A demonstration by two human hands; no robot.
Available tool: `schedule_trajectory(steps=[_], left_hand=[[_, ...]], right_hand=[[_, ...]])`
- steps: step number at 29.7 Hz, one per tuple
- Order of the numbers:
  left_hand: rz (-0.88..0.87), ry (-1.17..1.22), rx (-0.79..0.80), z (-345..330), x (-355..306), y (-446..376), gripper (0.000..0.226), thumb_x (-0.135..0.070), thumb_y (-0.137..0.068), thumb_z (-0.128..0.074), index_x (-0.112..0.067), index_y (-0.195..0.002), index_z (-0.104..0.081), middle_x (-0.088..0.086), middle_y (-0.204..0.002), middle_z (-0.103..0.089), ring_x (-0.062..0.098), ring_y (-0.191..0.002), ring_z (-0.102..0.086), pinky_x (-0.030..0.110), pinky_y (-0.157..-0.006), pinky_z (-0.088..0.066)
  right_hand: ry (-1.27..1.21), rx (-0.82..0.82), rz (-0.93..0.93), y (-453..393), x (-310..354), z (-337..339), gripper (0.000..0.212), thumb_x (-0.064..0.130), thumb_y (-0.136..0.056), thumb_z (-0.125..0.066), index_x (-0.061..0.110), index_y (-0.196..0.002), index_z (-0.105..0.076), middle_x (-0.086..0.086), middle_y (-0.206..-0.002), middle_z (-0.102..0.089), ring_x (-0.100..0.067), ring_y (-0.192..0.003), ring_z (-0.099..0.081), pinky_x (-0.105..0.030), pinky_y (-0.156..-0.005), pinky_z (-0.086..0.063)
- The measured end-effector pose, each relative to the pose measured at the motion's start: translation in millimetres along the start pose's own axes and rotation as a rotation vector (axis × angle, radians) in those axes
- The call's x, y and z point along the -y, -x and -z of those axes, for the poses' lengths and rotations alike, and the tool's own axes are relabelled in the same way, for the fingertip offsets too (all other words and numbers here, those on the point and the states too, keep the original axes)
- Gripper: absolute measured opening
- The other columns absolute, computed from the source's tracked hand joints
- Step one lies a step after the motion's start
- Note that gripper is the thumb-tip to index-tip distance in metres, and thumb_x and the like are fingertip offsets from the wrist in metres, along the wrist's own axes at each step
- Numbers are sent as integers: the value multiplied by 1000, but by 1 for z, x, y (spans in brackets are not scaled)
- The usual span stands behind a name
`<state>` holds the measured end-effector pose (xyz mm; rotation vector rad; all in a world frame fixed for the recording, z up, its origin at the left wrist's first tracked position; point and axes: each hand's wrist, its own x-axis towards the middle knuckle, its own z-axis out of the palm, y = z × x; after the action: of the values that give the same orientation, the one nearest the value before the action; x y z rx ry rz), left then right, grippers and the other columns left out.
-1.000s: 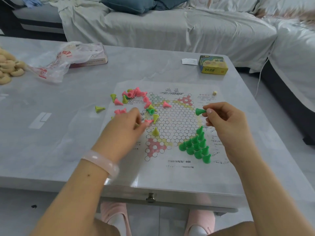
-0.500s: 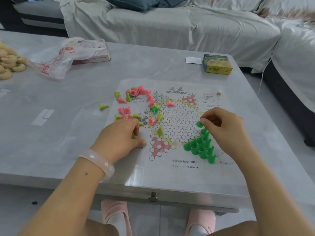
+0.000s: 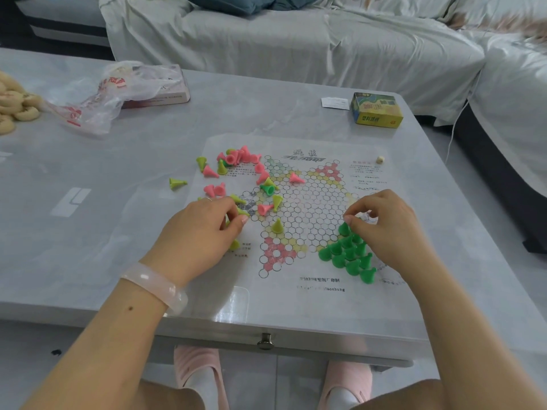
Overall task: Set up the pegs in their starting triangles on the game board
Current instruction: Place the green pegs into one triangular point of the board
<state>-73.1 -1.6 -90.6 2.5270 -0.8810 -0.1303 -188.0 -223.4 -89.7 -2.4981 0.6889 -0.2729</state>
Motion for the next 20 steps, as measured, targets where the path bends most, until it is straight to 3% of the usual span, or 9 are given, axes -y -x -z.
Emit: schedule_trajectory(steps=[20], left_hand=[[0,19,2,3,-4,1,21,-32,-93,-42,-18,-80,-51,-4,-66,-51,6,-61,-43,25,-52,-31]], right_hand=[[46,38,-17,1,-4,0,7,25,-83,-58,31,-81,-60,2,-102,-48,-21,-106,-47,-26,-81,-30]])
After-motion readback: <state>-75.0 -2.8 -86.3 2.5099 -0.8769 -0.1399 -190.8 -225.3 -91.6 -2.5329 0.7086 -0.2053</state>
